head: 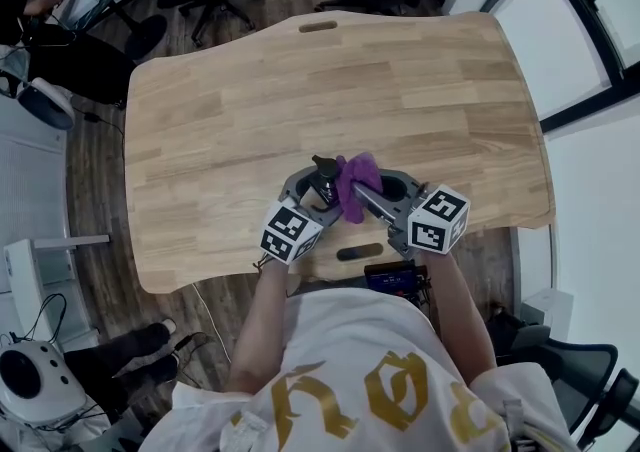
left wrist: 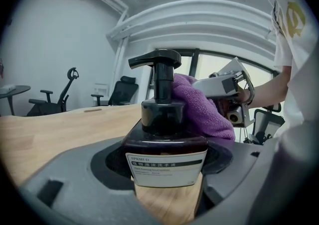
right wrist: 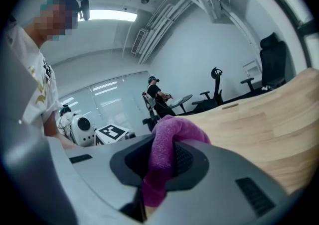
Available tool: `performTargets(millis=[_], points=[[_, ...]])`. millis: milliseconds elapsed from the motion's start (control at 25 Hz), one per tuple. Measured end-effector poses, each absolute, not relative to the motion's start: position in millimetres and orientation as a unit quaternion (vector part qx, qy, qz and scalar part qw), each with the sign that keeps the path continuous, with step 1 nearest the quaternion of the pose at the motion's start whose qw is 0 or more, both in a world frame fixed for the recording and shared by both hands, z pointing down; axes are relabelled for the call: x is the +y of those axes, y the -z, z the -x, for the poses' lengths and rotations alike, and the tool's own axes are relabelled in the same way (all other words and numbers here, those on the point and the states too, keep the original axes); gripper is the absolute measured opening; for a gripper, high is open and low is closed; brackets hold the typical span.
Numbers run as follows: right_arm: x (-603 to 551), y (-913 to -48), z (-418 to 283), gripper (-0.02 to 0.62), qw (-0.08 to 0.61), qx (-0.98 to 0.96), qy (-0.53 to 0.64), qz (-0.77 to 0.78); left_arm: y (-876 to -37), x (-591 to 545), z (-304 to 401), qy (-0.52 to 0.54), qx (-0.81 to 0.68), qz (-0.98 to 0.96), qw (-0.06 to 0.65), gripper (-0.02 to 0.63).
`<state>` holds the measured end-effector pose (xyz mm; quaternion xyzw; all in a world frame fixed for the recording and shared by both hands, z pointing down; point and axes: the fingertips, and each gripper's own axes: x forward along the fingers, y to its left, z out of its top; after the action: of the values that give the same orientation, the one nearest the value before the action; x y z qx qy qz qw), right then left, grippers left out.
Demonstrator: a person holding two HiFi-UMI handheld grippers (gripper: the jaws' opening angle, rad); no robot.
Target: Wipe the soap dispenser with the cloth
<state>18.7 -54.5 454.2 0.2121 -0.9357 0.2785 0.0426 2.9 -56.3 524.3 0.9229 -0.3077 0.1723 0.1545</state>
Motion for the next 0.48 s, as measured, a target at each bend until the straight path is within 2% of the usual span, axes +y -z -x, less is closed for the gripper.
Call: performTargets(millis=[200,480], points=[[-71,-450,-27,0.052,0.013,-0.923,-0.274,-0.271,-513,-58,6,-0.138,-0.32,-0.922,0.166,0.348],[-82,-469,-32,0.052,0.045,-0.909,-0.28,-0.305,-496,-61,0,-0.111,-0.305,-0.932,0.162,0.348]])
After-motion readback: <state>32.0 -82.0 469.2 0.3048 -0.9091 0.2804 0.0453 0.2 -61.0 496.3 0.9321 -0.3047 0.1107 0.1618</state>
